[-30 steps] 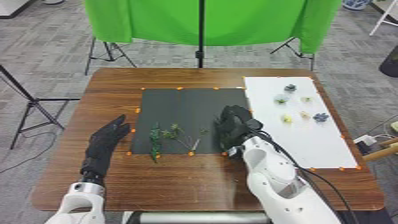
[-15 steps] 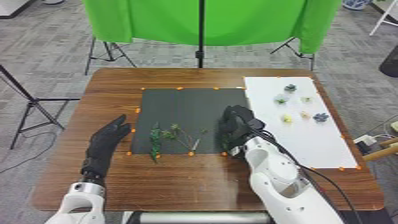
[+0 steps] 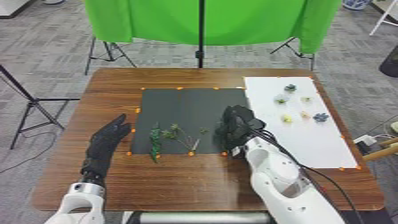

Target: Arrange flowers

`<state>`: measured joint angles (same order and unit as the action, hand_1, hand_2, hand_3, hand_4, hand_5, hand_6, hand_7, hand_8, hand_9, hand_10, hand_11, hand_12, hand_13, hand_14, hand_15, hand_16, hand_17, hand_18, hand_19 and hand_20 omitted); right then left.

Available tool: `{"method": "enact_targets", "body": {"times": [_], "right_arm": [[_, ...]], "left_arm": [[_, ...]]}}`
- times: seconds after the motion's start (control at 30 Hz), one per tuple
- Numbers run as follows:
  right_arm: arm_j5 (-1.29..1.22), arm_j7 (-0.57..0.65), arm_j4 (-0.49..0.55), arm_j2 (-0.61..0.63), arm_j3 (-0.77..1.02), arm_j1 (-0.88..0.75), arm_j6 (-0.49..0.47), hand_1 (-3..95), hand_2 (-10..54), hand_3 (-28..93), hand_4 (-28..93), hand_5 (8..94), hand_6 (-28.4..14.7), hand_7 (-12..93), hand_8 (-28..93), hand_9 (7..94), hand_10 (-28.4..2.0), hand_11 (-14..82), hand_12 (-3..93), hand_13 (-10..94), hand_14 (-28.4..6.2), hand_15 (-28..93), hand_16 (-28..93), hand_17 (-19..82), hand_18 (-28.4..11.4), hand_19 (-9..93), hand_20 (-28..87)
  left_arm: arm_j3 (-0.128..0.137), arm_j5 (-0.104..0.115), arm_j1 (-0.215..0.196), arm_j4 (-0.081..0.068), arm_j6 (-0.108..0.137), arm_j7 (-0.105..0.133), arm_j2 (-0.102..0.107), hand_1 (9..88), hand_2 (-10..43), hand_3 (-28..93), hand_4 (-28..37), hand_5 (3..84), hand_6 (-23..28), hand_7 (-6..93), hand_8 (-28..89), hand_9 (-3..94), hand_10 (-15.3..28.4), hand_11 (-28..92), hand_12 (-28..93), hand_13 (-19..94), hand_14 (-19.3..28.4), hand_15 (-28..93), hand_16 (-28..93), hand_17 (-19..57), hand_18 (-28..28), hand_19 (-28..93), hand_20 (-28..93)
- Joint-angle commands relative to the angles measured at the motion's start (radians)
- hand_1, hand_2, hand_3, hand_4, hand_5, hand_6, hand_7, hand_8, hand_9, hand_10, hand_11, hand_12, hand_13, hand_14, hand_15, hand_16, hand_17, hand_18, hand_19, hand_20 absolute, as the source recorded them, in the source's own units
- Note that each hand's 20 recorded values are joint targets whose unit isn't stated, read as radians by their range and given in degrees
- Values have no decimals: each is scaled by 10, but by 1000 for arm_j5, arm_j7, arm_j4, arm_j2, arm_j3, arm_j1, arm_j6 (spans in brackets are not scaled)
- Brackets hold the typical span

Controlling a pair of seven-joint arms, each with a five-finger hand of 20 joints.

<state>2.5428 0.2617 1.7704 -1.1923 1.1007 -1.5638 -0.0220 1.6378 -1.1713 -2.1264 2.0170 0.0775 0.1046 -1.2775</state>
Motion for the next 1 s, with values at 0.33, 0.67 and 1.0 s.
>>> {"method": "enact_targets", "body": {"times": [0.33,0.67,1.0], "right_arm": [[-161,99,202,137,158,12,65,310,-95,605,-74,730,-32,293,-67,836,-140,462,274,875,-47,671,334,641,-137,932,654],[-80,198,94,163,309,-1,-215,350,-95,621,-74,613,-32,173,-52,719,-177,191,243,781,-85,667,339,571,-154,932,602],[-8,180,-15,123,298,-20,-220,358,-95,602,-89,616,-26,166,-56,730,-172,196,241,796,-76,674,330,589,-144,932,593]], "left_arm": [[6,-3,-10,-7,-6,-3,-6,237,-53,660,-229,395,35,44,-51,422,111,97,122,313,140,86,48,26,127,17,192],[9,-1,-12,-5,-4,-9,-2,238,-51,658,-230,397,35,45,-52,422,111,98,123,314,140,86,48,26,126,17,193],[9,-2,-14,-3,-9,-12,-3,238,-49,656,-230,398,35,46,-52,423,112,98,122,314,141,86,48,26,126,17,193]]}}
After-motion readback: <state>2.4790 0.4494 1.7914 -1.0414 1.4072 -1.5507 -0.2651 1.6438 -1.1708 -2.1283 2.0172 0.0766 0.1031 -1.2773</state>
